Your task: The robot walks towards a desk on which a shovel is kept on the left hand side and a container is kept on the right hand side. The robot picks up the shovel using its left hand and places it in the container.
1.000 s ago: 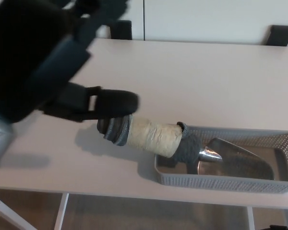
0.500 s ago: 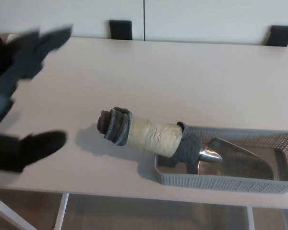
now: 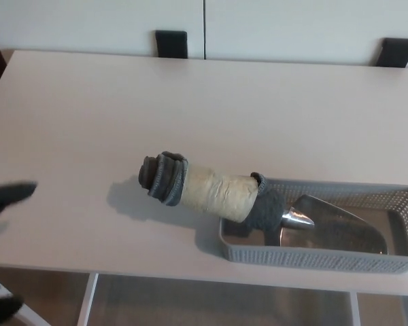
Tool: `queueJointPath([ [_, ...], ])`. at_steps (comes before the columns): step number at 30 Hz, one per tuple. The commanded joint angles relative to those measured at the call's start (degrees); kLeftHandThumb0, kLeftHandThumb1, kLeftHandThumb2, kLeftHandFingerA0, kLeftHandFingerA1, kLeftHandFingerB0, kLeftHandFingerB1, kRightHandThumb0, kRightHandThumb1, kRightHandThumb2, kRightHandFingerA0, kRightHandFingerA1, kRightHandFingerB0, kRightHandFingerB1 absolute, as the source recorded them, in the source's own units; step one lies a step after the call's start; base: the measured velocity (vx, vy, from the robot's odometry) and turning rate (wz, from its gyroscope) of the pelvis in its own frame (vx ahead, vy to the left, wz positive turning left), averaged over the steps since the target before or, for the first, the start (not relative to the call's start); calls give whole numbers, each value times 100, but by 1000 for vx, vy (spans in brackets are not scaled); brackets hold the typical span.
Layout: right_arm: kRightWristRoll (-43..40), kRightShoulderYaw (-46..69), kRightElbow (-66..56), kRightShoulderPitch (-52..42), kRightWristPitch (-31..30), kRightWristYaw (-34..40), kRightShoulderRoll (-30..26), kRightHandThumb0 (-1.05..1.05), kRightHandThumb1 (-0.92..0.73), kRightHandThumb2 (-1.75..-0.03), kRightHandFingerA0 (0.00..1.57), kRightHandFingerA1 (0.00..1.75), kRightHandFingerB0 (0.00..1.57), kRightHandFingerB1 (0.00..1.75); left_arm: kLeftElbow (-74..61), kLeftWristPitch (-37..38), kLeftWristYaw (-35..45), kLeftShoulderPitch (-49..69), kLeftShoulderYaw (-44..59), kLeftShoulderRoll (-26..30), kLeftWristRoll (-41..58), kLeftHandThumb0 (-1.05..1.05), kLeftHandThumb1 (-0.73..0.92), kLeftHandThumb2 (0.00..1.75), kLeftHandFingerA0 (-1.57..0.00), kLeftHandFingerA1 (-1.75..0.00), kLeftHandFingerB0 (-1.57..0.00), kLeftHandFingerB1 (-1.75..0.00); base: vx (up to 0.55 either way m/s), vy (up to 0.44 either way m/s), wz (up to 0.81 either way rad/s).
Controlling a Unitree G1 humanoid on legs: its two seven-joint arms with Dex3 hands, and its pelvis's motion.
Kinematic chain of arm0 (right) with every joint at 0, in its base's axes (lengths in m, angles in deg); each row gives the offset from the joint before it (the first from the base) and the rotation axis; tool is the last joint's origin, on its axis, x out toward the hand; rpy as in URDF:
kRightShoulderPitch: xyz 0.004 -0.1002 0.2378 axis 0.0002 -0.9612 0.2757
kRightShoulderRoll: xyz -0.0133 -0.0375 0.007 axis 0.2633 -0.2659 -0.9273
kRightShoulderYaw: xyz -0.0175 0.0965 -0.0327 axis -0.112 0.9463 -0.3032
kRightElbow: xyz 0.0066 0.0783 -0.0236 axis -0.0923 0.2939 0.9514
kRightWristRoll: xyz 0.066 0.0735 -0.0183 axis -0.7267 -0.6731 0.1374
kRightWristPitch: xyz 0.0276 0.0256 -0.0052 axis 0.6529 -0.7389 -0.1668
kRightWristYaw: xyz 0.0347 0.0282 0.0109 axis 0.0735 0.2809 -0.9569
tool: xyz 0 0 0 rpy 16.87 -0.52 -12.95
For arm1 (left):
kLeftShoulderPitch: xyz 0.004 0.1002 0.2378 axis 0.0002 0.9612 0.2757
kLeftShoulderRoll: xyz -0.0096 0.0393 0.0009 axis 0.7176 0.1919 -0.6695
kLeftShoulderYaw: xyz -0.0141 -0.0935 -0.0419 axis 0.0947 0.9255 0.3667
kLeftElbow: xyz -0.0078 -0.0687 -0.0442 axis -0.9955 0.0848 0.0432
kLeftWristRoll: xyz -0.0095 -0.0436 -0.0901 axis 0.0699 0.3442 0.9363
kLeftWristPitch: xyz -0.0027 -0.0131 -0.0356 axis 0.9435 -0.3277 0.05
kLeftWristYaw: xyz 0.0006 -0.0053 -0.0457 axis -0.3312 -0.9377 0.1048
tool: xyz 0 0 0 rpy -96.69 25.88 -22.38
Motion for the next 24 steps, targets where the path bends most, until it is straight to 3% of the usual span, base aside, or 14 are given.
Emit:
queueJointPath([
  [1, -416, 589, 598, -529, 630, 581, 319, -48, -76, -63, 31, 41, 19, 33, 2046, 621, 4366, 2321, 1555, 723, 5162, -40, 21, 91, 0, -50, 0, -48, 0, 0, 0],
  [3, -432, 612, 630, -551, 695, 584, 324, -53, -63, -81, 26, 49, 17, 42, 2316, 1149, 4366, 2069, 1047, 718, 4802, -40, 25, 94, 0, -49, 0, -49, 0, 0, 0],
  [4, -440, 620, 684, -536, 716, 583, 340, -54, -63, -82, 26, 49, 17, 43, 2506, 1444, 4366, 1944, 679, 730, 4392, -94, 76, 64, -19, -32, -14, -28, 0, 0, 0],
  [6, -373, 579, 696, -576, 733, 633, 355, -50, -76, -62, 32, 42, 21, 33, 2825, 1904, 4366, 1710, 240, 621, 3316, -98, 80, 65, -20, -34, -15, -33, 0, 0, 0],
  [7, -313, 548, 693, -602, 749, 679, 348, -51, -76, -62, 33, 41, 21, 33, 2931, 1947, 4336, 1662, 110, 580, 2919, -98, 79, 65, -17, -34, -15, -32, 0, 0, 0],
  [8, -273, 526, 710, -637, 775, 724, 358, -56, -62, -82, 26, 48, 18, 42, 3077, 1804, 4229, 1622, -158, 578, 2520, -40, 27, 95, -1, -51, 0, -49, 0, 0, 0],
  [9, -302, 537, 719, -666, 783, 718, 392, -56, -62, -82, 25, 48, 17, 42, 3362, 1502, 3963, 1494, -632, 523, 2156, -90, 74, 63, -8, -36, -11, -26, 0, 0, 0],
  [11, -326, 562, 757, -697, 847, 716, 409, -58, -61, -83, 25, 49, 16, 43, 3670, 1617, 3482, 1318, -1067, 439, 1642, -84, 60, 101, -7, -48, 0, -40, 0, 0, 0],
  [13, -367, 608, 816, -742, 938, 699, 456, -52, -75, -62, 32, 42, 21, 34, 4180, 2226, 2446, 1086, -1724, 327, 628, -86, 65, 99, -8, -46, -3, -39, 0, 0, 0],
  [14, -321, 582, 765, -772, 930, 737, 478, -58, -61, -85, 25, 50, 16, 43, 4338, 2274, 1526, 951, -2112, 270, -135, -40, 39, 101, 0, -50, 0, -51, 0, 0, 0],
  [15, -291, 562, 634, -811, 871, 739, 478, -52, -76, -63, 31, 42, 20, 33, 4375, 2156, 1046, 823, -2377, 248, -542, -80, 62, 101, -4, -48, 0, -32, 0, 0, 0],
  [19, -232, 567, 668, -847, 906, 810, 546, -57, -62, -82, 25, 48, 17, 43, 5284, 2214, -143, 175, -3025, 96, -1272, -93, 67, 106, -4, -16, -9, -7, 0, 0, 0],
  [20, -234, 573, 745, -821, 944, 810, 567, -52, -75, -62, 32, 41, 21, 33, 5605, 2238, -414, 9, -3087, 2, -1320, -98, 70, 107, -6, -8, -13, -3, 0, 0, 0],
  [24, -316, 609, 761, -923, 1034, 736, 661, -52, -76, -62, 31, 41, 20, 33, 6779, 2486, -1780, -347, -3119, -197, -1505, -101, 68, 84, -4, -25, -5, -21, 0, 0, 0],
])
